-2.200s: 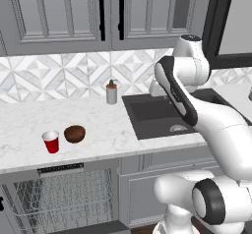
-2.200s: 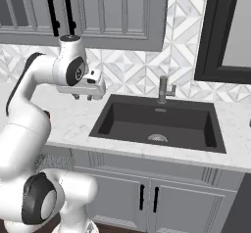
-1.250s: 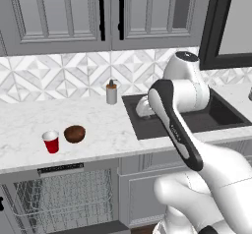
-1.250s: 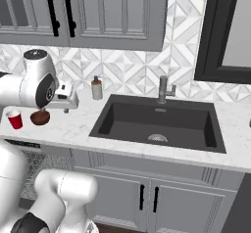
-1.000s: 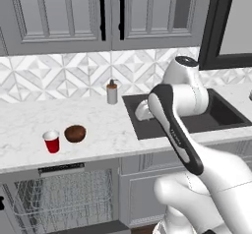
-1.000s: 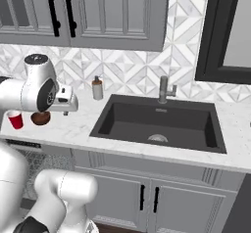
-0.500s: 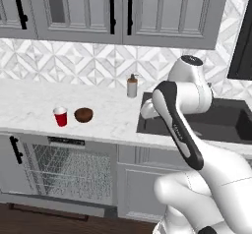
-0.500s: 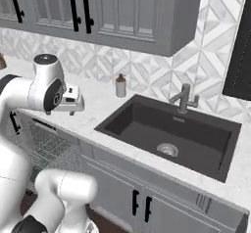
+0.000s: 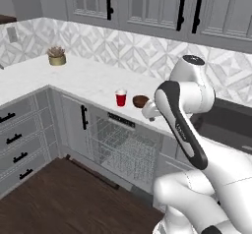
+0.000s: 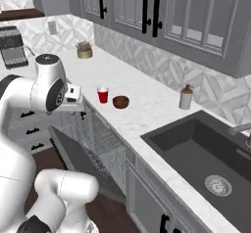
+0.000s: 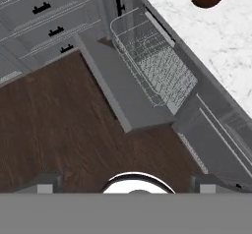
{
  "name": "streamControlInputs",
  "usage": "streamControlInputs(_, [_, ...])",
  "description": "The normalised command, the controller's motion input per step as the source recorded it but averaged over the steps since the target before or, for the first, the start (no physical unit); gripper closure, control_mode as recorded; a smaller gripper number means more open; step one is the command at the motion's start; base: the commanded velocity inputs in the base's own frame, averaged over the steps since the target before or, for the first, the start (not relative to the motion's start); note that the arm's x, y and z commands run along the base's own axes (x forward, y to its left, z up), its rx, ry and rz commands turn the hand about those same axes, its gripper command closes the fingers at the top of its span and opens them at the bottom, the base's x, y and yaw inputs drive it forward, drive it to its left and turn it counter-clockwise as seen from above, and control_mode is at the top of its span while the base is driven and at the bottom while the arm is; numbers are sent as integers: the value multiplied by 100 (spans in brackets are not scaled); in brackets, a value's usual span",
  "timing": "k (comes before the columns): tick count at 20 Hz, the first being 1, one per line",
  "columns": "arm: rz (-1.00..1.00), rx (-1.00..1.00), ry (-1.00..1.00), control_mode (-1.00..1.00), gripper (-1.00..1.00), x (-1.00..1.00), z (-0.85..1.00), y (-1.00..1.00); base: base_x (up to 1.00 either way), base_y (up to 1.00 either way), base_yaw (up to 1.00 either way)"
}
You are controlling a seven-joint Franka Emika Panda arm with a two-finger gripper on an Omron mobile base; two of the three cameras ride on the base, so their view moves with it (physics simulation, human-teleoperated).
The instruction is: Pick up the cup and bowl from the counter, place them in the dishwasher, and close the dishwasher door.
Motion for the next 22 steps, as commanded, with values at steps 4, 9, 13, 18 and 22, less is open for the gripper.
streamControlInputs(4, [0, 0, 0, 100, -100, 0, 0, 0, 56, -2, 42])
streamControlInputs(9, [0, 0, 0, 100, -100, 0, 0, 0, 81, -2, 18])
streamControlInputs(13, [0, 0, 0, 100, -100, 0, 0, 0, 10, -18, 14])
streamControlInputs(18, [0, 0, 0, 100, -100, 0, 0, 0, -17, -43, 16])
streamControlInputs(22, [0, 0, 0, 100, -100, 0, 0, 0, -1, -63, 15])
